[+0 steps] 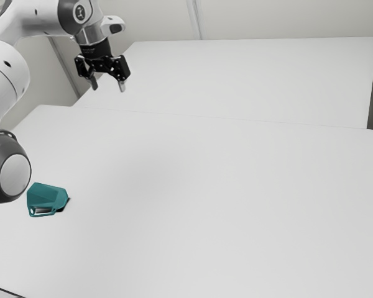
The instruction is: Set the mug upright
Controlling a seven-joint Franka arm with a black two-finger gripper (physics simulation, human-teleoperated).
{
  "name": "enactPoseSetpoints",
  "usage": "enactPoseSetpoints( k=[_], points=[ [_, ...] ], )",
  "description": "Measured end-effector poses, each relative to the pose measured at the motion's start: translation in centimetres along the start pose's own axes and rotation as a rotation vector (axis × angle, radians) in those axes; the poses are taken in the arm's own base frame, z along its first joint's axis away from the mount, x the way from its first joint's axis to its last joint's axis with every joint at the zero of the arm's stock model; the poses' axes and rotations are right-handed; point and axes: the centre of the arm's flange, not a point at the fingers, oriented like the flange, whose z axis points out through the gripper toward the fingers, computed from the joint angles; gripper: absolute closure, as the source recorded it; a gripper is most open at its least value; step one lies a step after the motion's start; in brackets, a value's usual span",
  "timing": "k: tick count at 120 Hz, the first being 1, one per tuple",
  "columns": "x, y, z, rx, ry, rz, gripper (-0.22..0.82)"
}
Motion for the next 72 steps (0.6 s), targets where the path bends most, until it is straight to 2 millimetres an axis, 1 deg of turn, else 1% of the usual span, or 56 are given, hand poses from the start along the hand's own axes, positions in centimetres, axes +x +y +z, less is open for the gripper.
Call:
enactPoseSetpoints(
  k=[9, 19, 27, 35, 38, 42, 50, 62, 72],
  points=[
    [-0.1, -0.2, -0.1, 0.001, 0.001, -0.001, 0.0],
    [-0.8, -0.6, -0.7, -0.005, -0.001, -0.005, 0.0],
    [-2.7, -1.4, -0.9, -0.02, -0.03, -0.013, 0.0],
    [-4.4, -1.6, -0.2, -0.043, -0.072, -0.011, 0.0],
    [-5.2, -1.9, 0.1, -0.05, -0.087, -0.016, 0.0],
    [-6.4, -3.3, 0.7, -0.06, -0.106, -0.036, 0.0],
    [-8.5, -6.9, 1.9, -0.078, -0.135, -0.086, 0.0],
    [-10.4, -13.1, 4.0, -0.097, -0.169, -0.16, 0.0],
    [-11.8, -17.8, 5.9, -0.116, -0.182, -0.204, 0.0]
  ],
)
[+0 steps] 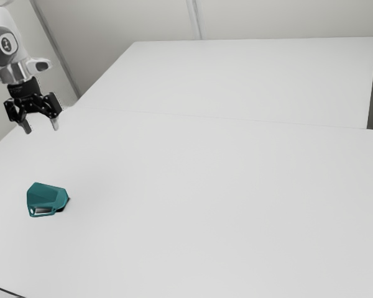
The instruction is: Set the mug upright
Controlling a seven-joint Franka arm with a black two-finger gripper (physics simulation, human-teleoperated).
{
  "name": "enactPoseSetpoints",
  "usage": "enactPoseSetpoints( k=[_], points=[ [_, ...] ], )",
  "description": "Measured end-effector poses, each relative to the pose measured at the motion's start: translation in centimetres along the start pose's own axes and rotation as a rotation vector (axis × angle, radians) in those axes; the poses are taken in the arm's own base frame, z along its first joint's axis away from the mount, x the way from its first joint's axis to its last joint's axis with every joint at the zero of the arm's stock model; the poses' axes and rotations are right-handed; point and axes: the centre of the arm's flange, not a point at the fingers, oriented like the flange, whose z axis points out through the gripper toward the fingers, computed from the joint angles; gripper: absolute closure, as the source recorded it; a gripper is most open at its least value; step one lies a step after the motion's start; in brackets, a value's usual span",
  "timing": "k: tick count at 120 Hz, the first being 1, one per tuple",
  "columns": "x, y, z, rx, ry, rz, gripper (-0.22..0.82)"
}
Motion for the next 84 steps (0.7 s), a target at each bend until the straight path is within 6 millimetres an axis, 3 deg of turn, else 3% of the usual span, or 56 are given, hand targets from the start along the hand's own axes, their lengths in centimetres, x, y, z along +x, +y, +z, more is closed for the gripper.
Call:
enactPoseSetpoints(
  k=[18, 33, 59, 84],
  points=[
    [0.1, -9.1, 3.2, -0.077, -0.018, -0.075, 0.0],
    [1.1, -13.8, 7.0, -0.139, -0.043, -0.081, 0.0],
    [2.7, -19.0, 12.3, -0.226, -0.04, -0.031, 0.0],
    [2.7, -23.1, 14.2, -0.264, 0.005, 0.036, 0.0]
  ],
)
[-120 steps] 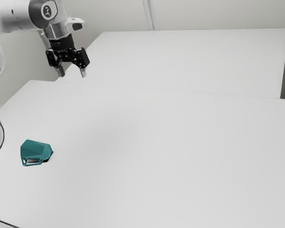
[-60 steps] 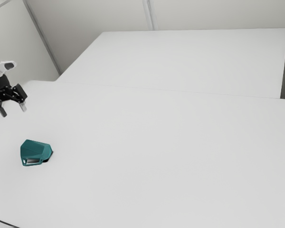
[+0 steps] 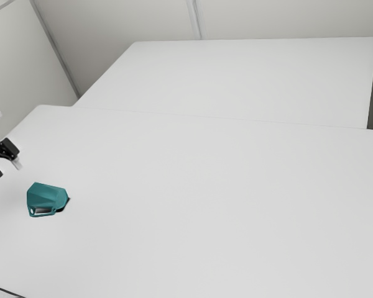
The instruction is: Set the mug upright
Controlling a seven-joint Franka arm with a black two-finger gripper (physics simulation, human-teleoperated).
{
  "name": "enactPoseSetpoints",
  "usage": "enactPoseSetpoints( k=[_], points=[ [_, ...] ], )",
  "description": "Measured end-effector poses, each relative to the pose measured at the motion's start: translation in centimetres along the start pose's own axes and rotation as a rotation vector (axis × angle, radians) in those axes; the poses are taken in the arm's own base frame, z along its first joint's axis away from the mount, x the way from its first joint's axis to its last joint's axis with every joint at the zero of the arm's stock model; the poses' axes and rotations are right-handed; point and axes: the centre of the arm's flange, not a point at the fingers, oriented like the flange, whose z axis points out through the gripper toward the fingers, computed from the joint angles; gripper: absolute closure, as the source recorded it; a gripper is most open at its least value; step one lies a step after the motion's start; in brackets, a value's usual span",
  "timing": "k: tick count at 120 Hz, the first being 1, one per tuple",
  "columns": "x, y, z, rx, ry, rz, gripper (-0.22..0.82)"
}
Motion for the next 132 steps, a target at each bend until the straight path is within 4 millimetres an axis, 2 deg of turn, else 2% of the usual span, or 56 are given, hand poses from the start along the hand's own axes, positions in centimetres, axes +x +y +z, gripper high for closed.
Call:
enactPoseSetpoints(
  k=[22, 44, 84, 113, 132],
  points=[
    [1.0, -2.4, 0.8, -0.028, 0.036, 0.081, 0.0],
    [1.1, -3.4, 1.7, -0.081, 0.07, 0.153, 0.0],
    [-0.4, -4.1, 2.4, -0.192, 0.092, 0.238, 0.0],
    [-1.9, -5.1, 4.2, -0.255, 0.081, 0.251, 0.0],
    [-2.3, -6.3, 5.5, -0.267, 0.067, 0.251, 0.0]
  ],
)
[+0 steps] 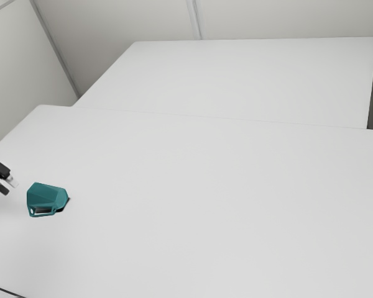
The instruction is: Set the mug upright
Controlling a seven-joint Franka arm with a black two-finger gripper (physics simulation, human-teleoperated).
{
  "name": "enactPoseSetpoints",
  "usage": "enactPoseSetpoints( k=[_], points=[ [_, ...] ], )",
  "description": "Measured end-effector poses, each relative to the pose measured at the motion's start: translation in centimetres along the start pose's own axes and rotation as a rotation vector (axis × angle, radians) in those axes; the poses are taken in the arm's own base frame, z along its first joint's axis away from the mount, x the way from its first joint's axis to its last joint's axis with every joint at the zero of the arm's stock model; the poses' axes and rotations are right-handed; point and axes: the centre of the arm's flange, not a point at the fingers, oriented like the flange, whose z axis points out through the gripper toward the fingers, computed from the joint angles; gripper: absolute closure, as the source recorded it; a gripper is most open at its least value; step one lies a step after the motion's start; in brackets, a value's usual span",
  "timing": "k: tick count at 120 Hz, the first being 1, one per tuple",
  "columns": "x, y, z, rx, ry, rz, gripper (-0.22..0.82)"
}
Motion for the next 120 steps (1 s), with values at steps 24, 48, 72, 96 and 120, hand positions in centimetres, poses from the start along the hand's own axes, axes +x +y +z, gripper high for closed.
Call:
enactPoseSetpoints(
  k=[24, 48, 72, 96, 120],
  points=[
    [0.2, -0.8, 0.5, 0.003, 0.002, 0.017, 0.0],
    [1.0, -0.9, 0.9, -0.002, 0.024, 0.04, 0.0],
    [1.6, -0.6, 1.3, -0.029, 0.061, 0.057, 0.0],
    [1.6, -0.6, 1.8, -0.071, 0.091, 0.061, 0.0],
    [1.5, -0.5, 2.5, -0.113, 0.114, 0.063, 0.0]
  ],
)
